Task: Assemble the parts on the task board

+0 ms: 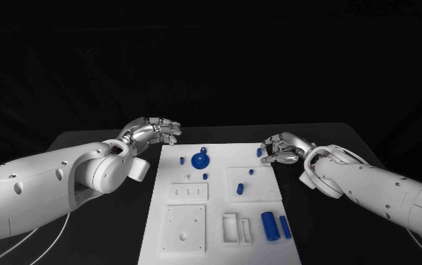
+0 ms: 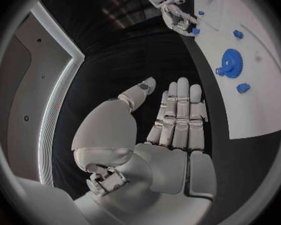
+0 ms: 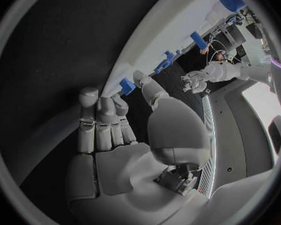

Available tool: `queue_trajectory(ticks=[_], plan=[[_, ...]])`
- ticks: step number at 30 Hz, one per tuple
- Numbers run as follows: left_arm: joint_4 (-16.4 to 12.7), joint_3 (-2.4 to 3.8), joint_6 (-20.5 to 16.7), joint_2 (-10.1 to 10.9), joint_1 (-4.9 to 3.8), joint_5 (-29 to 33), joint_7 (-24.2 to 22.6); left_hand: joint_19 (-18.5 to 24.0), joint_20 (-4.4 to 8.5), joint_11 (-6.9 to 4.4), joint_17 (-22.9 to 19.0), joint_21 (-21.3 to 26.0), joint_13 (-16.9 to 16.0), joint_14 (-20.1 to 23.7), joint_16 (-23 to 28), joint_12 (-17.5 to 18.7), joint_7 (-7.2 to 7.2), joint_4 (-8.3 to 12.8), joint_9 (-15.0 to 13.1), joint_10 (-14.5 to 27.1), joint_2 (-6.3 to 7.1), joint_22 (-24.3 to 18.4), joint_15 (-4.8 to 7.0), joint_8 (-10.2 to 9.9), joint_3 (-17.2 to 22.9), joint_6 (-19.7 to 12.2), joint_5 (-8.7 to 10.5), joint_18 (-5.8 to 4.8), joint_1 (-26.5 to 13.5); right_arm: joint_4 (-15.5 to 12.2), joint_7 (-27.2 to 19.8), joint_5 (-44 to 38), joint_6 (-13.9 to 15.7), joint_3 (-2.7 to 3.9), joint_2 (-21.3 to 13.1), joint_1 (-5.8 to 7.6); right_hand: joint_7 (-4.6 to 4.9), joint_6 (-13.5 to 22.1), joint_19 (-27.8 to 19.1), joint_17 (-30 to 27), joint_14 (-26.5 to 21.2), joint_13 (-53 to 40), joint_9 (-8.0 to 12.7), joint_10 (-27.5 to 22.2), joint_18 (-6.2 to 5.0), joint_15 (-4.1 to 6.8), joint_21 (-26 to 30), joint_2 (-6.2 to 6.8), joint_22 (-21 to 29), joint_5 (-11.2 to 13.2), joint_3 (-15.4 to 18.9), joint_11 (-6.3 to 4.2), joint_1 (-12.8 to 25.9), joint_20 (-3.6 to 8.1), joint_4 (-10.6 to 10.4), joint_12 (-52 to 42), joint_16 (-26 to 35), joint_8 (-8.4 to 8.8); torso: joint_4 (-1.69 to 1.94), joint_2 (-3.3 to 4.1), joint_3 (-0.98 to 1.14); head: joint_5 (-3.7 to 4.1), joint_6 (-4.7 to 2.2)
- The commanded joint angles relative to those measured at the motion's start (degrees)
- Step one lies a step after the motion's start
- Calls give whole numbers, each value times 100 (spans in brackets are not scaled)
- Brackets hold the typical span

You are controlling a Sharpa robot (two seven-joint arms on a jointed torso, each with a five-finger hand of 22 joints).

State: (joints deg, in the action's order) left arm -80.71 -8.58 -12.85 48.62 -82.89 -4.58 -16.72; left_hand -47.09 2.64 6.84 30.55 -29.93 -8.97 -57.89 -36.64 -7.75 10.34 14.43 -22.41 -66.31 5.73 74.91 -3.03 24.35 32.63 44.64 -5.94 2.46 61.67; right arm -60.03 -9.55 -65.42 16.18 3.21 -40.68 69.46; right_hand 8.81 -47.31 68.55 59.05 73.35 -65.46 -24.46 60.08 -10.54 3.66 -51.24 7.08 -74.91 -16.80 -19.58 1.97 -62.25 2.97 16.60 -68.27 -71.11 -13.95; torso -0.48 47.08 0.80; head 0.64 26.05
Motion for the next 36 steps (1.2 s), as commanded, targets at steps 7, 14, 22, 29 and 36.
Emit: queue_trajectory(ticks=[7,14,22,29,36], plan=[[-11,4,80,-13,-4,-26,-62,52,-2,29,8,-22,-4,44,23,29,-5,42,-10,-7,20,95,-7,-5,4,-12,23,63,46,65,-17,-51,37,-5,123,-30,37,-87,11,10,25,22,24,-98,-446,5,38,-94,-85,196,-165,67,22,-20,-2,-32,34,-17,-12,-7,3,-20,18],[-13,4,80,-15,-4,-26,-55,52,-3,29,8,-22,-4,44,24,30,-4,41,-10,-7,18,95,-7,-5,4,-13,23,63,45,143,-21,-51,-22,-14,201,-45,24,-159,31,19,40,48,50,-84,-446,16,40,-191,-91,706,-574,55,-4,-21,-14,-48,39,-32,-14,-7,1,-26,22],[-10,4,78,-13,-4,-26,-50,52,-3,30,8,-22,-4,44,24,32,-4,41,-10,-6,17,95,-8,-6,3,-14,23,62,42,143,-24,-80,-54,-17,218,-52,-11,-312,49,31,53,71,62,-65,-446,46,21,-257,-104,1062,-1217,22,-2,-33,-36,-65,46,-88,-18,-10,5,-35,29],[-10,4,77,-12,-4,-26,-47,52,-4,31,8,-23,-4,44,24,33,-3,41,-10,-6,16,94,-8,-6,2,-15,23,62,41,147,-2,-115,-52,-17,216,-52,-67,-489,61,41,62,81,45,-51,-446,97,-8,-271,-110,1211,-1505,-30,91,-29,-43,-77,49,-175,-23,-12,6,-39,32],[-12,4,75,-7,-5,-28,-41,52,-3,31,8,-23,-4,44,24,34,-3,42,-10,-6,16,94,-8,-7,3,-15,23,62,42,142,10,-135,-33,-17,215,-60,-116,-626,71,46,72,88,27,-38,-446,142,-27,-292,-109,1217,-1625,-77,152,-19,-43,-80,52,-244,-22,-10,5,-37,34]])
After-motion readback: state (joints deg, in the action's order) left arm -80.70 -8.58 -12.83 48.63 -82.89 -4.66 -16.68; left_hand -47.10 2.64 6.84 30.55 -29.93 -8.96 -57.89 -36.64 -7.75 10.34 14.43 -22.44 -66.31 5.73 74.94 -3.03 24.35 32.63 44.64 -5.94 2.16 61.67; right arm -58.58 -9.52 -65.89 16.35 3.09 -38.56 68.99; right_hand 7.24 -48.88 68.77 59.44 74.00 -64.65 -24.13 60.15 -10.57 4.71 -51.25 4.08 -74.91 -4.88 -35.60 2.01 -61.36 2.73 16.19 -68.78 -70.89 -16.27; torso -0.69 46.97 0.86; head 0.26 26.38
